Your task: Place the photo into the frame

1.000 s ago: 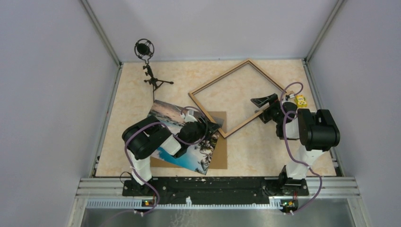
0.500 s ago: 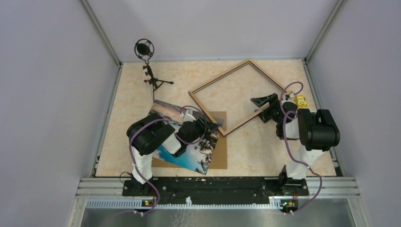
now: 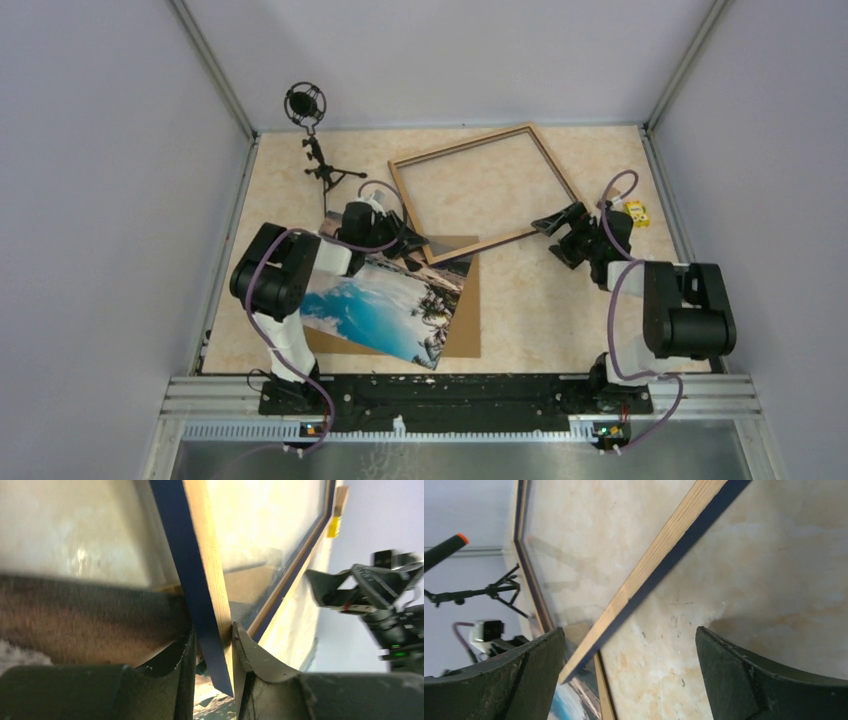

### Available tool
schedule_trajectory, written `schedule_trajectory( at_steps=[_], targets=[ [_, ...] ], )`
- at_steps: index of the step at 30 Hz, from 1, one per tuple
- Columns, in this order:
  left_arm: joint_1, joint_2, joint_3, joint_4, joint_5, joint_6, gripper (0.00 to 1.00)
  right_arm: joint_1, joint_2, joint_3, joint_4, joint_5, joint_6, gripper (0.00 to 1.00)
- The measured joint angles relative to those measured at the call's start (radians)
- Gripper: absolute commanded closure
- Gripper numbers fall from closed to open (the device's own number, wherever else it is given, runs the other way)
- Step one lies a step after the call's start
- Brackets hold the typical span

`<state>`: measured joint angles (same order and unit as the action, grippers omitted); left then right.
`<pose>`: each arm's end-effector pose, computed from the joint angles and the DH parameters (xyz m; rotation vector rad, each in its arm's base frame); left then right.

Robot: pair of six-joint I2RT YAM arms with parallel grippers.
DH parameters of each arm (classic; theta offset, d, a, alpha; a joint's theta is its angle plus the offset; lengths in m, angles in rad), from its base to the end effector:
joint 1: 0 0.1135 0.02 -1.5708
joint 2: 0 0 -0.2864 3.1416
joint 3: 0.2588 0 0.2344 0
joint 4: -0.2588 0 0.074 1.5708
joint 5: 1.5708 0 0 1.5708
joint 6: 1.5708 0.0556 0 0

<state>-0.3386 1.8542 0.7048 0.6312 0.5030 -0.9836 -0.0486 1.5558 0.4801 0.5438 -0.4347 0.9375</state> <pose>0.3251 -0.1429 0.1455 -0.3994 2.2683 -1.2745 0.2842 0.0096 0.1659 0.7923 2.0583 0.9743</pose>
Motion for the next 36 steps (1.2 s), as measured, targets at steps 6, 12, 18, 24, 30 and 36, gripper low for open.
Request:
schedule_trajectory(
  at_steps=[6, 12, 18, 24, 30, 36],
  targets=[
    [0.018, -0.018, 0.151, -0.311, 0.012, 0.234, 1.00, 0.000, -0.204, 0.172, -0.437, 0.196, -0.286, 0.01],
    [0.023, -0.072, 0.152, -0.419, -0.039, 0.336, 1.00, 0.000, -0.150, 0.468, -0.657, 0.343, -0.542, 0.02],
    [0.031, -0.105, 0.152, -0.436, -0.061, 0.385, 1.00, 0.000, 0.219, 0.891, -0.869, 0.375, -0.670, 0.10],
    [0.029, -0.134, 0.113, -0.468, -0.111, 0.380, 0.63, 0.000, 0.491, 1.123, -0.971, 0.380, -0.699, 0.14],
    [-0.014, -0.247, 0.046, -0.482, -0.192, 0.346, 0.36, -0.007, 0.517, 1.125, -0.995, 0.378, -0.753, 0.17],
    [-0.153, -0.267, 0.092, -0.518, -0.348, 0.322, 0.39, -0.029, 0.550, 1.125, -0.975, 0.365, -0.808, 0.26]
  ],
)
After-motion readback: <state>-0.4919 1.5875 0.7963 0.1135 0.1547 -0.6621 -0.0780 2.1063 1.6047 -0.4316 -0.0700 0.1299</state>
